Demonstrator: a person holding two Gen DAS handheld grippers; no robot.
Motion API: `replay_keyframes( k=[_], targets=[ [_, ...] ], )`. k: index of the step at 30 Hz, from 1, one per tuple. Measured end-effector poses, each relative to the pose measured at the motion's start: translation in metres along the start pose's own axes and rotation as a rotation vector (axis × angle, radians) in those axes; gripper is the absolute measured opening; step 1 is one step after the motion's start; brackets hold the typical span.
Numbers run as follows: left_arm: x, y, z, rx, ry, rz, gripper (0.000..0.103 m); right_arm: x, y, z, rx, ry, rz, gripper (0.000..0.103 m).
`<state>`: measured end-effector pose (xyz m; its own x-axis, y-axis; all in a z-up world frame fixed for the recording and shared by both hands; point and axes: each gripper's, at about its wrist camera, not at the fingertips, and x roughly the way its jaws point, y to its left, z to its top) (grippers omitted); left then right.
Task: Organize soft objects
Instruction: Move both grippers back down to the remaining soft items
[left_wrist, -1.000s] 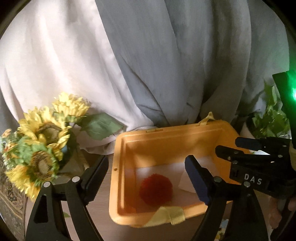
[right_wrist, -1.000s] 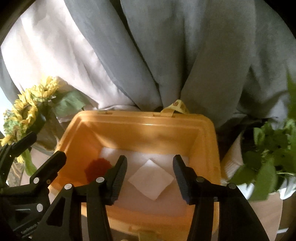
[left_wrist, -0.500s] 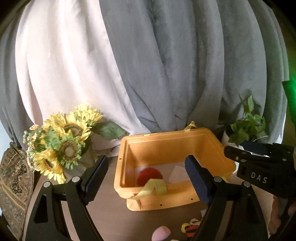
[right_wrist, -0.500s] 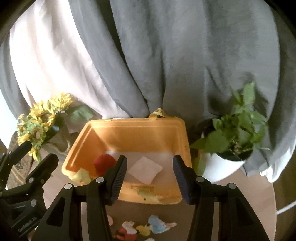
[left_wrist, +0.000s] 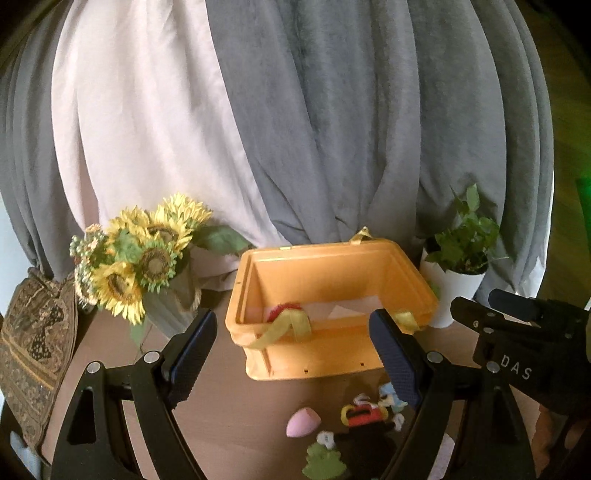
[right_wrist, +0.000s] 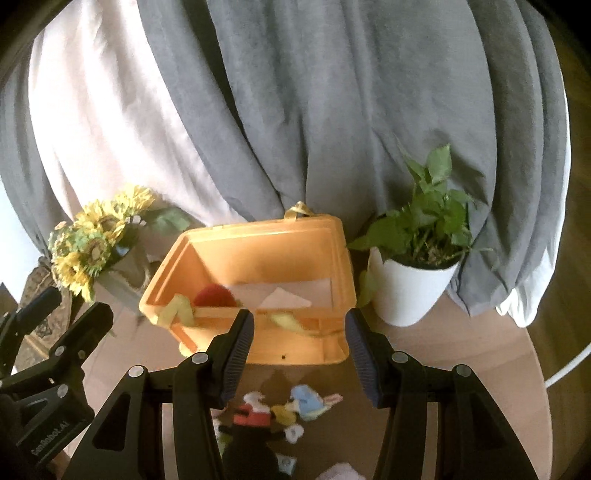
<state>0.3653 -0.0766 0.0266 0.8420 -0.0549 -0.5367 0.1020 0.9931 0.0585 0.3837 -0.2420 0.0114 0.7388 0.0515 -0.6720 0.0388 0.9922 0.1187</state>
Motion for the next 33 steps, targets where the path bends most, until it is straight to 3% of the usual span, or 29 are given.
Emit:
replay_keyframes(
  k=[6,15,22,33],
  targets=[
    [-0.021,-0.010,-0.018,-0.020,0.007,0.031,0.085,-0.019,-0.007,-0.017,-0.008,-0.001,0.031,0.053],
    [-0.039,-0.020,-0.042,-0.039,0.024,0.004,0.085,-0.042,-0.020,-0.043,0.006,-0.002,0.049,0.053],
    [-0.038,-0.018,-0.051,-0.024,0.052,-0.056,0.085,-0.050,-0.020,-0.061,0.047,0.006,0.023,0.053],
    [-0.023,-0.021,-0.074,0.054,0.129,-0.197,0.085,-0.057,-0.027,-0.094,0.156,0.030,-0.096,0.053]
  ],
)
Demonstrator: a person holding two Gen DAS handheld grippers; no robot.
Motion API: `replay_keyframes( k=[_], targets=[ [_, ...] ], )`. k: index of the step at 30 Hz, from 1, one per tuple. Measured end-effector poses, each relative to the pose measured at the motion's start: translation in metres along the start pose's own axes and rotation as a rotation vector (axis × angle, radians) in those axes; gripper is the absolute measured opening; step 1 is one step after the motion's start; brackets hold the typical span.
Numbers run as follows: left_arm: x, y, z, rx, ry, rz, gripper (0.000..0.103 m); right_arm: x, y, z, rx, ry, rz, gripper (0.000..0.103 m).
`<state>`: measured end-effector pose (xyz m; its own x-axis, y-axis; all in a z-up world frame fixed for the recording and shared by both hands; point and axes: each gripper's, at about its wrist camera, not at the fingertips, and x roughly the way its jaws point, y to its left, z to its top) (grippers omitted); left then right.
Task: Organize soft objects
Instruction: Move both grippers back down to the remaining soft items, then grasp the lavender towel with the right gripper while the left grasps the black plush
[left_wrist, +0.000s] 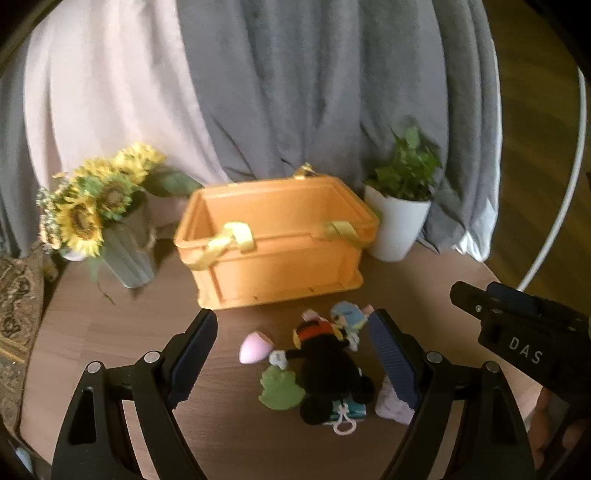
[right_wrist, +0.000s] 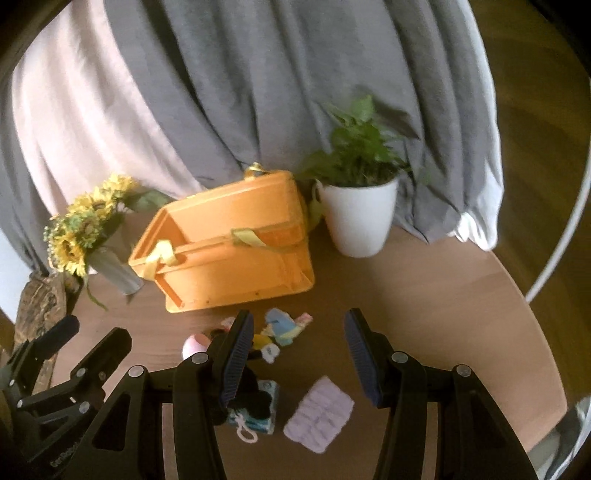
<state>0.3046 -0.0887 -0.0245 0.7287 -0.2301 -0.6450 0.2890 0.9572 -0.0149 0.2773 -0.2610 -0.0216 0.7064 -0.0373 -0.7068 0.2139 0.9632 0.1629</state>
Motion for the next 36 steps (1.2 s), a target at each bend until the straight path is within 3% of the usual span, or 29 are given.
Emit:
replay_keyframes(
  k=[18,36],
  targets=[
    [0.035,0.000,-0.036,0.099,0.088,-0.126,0.084,0.028,-0.015,-0.061,0.166,0.098,-0.092,0.053],
    [0.086,-0.002,-0.044,0.095,0.194,-0.188,0.084,0.081,-0.024,-0.089,0.266,0.248,-0.088,0.053]
  ],
)
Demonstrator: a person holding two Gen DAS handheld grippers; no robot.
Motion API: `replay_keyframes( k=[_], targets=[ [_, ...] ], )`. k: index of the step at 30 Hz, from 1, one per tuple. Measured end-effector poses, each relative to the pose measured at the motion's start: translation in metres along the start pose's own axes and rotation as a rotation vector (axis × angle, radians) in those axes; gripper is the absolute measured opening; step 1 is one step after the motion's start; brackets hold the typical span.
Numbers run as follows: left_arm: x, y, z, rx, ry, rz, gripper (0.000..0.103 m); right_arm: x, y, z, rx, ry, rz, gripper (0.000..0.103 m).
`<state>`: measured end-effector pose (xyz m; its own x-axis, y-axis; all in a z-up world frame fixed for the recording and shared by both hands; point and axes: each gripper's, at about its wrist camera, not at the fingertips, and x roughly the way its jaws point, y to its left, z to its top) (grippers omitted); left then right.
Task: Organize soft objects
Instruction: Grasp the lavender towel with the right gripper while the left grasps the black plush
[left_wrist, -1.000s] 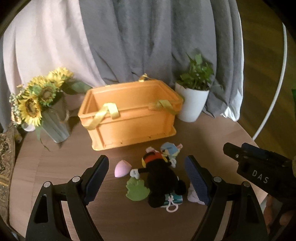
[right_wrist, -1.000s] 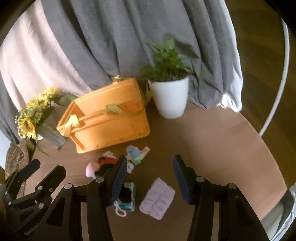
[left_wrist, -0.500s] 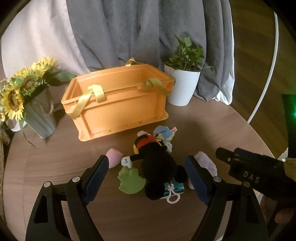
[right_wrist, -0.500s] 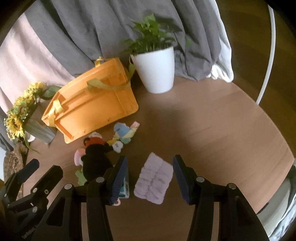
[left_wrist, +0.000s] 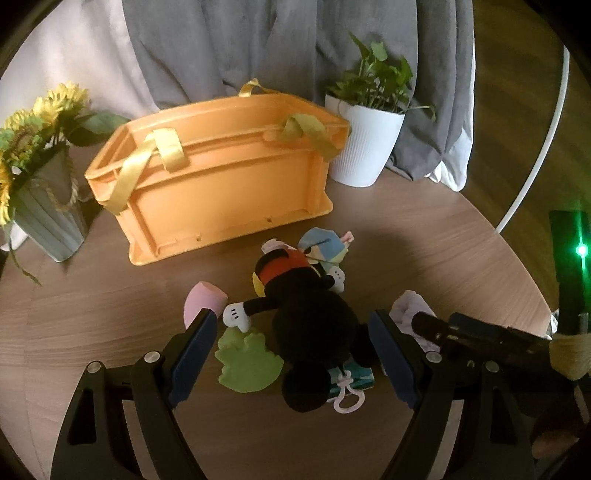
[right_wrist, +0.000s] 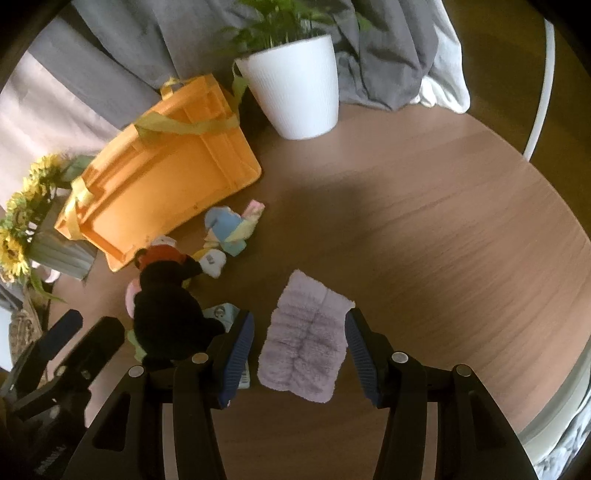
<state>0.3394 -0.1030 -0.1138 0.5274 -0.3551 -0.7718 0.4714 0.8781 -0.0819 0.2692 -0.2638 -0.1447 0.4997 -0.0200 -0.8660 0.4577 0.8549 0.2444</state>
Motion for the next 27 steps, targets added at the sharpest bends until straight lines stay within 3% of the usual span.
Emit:
replay_keyframes(
  k=[23,26,27],
  targets=[
    [0.060,-0.009,0.003,-0.010,0.127,0.013,0.084,0.048,-0.012,0.003,0.034,0.100,0.014,0.052],
    [0.063,-0.010,0.002,-0.003,0.130,-0.003,0.079,0.051,-0.013,0.004,0.032,0.103,0.016,0.051],
    [0.064,-0.011,0.002,-0.003,0.132,-0.016,0.072,0.052,-0.013,0.004,0.025,0.104,0.013,0.051]
  ],
)
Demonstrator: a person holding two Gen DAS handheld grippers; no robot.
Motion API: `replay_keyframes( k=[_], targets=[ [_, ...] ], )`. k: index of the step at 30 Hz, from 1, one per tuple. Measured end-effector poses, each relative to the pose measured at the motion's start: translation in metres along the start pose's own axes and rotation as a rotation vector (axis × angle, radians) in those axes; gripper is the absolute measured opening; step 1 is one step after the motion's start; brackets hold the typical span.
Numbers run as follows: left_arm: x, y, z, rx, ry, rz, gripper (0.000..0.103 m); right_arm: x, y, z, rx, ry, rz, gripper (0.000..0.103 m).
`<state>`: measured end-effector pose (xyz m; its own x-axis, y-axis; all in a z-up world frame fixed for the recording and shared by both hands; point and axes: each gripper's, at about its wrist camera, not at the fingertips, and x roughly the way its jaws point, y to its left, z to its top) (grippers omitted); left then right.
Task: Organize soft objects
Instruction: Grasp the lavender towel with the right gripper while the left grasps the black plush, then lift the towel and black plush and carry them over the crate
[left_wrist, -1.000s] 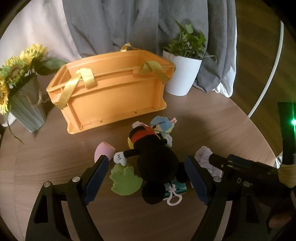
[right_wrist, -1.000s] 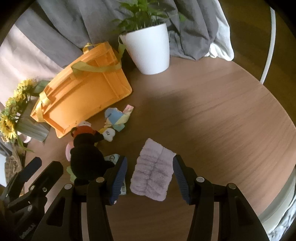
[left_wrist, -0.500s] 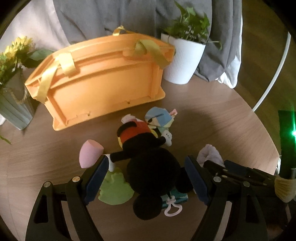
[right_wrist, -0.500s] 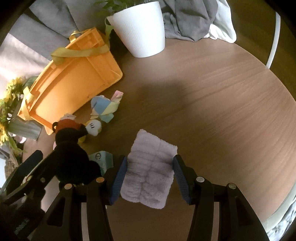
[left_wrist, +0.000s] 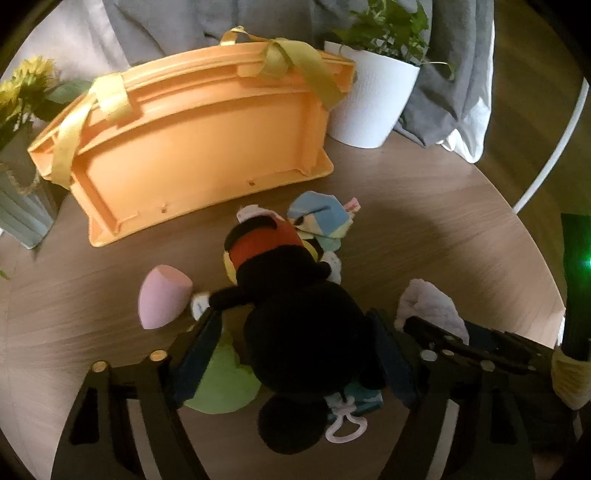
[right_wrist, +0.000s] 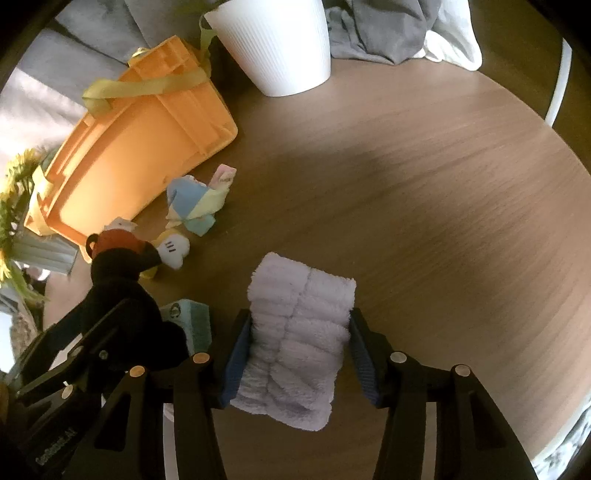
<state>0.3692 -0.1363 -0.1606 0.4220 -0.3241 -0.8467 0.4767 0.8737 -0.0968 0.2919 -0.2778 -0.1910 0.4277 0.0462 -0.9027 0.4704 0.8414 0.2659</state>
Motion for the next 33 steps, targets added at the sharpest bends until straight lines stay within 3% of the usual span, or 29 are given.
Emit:
replay_keyframes(
  k=[3,7,16,33],
  targets=[
    [0.003,0.002,-0.002,-0.011,0.018,-0.029,0.061,0.000,0.000,0.000,-0.009,-0.005,0.006,0.046],
    [0.000,0.002,-0.003,-0.014,0.007,-0.030,0.058,-0.003,-0.001,-0.002,-0.013,-0.015,0.007,0.040],
    [-0.014,0.000,-0.012,-0.020,-0.017,-0.006,0.057,-0.023,0.004,-0.007,-0.057,-0.051,0.048,0.031],
    [-0.070,0.008,-0.010,-0.055,-0.131,0.035,0.057,-0.064,0.033,0.000,-0.135,-0.130,0.097,0.031]
  ],
)
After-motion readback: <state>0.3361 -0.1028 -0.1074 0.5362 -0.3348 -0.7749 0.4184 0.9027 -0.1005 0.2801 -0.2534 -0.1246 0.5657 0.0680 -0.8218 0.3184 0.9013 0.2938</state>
